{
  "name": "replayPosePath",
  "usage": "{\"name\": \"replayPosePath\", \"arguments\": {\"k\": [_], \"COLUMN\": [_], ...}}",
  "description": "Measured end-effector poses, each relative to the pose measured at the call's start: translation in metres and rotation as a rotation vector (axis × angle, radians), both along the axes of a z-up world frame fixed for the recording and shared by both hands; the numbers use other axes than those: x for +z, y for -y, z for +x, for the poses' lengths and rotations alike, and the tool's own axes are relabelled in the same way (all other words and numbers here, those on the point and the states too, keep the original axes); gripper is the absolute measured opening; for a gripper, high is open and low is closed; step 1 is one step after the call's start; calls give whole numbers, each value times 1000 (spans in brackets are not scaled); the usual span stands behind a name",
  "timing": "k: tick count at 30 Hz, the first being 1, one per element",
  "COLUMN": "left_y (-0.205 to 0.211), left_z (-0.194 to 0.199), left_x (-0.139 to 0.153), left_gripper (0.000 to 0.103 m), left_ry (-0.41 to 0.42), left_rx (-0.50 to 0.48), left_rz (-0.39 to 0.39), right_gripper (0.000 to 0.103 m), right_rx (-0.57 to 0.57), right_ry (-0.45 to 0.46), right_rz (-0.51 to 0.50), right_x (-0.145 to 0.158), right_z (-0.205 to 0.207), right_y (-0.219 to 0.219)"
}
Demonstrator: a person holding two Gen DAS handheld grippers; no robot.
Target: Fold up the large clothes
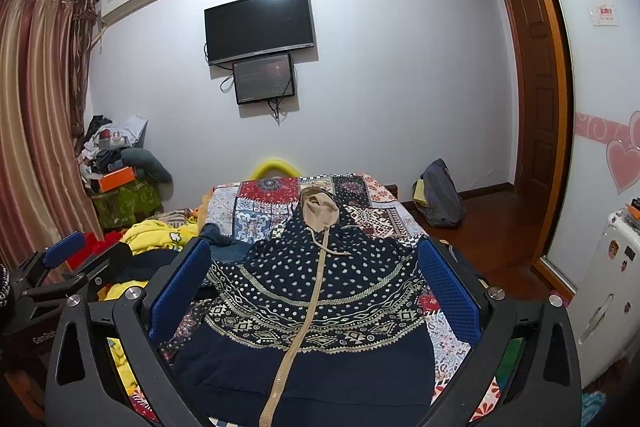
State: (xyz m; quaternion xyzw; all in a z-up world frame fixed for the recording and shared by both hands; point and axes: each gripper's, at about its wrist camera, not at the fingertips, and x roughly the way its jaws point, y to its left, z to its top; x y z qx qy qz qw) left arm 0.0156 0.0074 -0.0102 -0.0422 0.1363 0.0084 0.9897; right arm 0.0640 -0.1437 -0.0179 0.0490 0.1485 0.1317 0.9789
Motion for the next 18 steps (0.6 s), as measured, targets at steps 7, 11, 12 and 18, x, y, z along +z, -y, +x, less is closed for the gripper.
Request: {"name": "replayPosePath", "arguments": {"k": [7,11,12,18], "left_y": [-1,-5,-6,-33], "left_z": [6,13,15,42], "left_x": [-3,-6,-6,-9], "left_gripper": [103,103,103,103], "left_ry": [-10,-14,-14,-19], "left_rx": [2,8,10,17], "left_rz": [1,2,3,-12], "right_gripper": [103,103,103,103], "right_rx": [0,1,1,0], "right_ry": [-16,-33,-38,-79], "right_rz": [-7,-17,-20,-43], "right_x": [-2,-5,-6,-17], "right_z": [6,13,16,43], "right_y": [-1,-4,-5,-9]}}
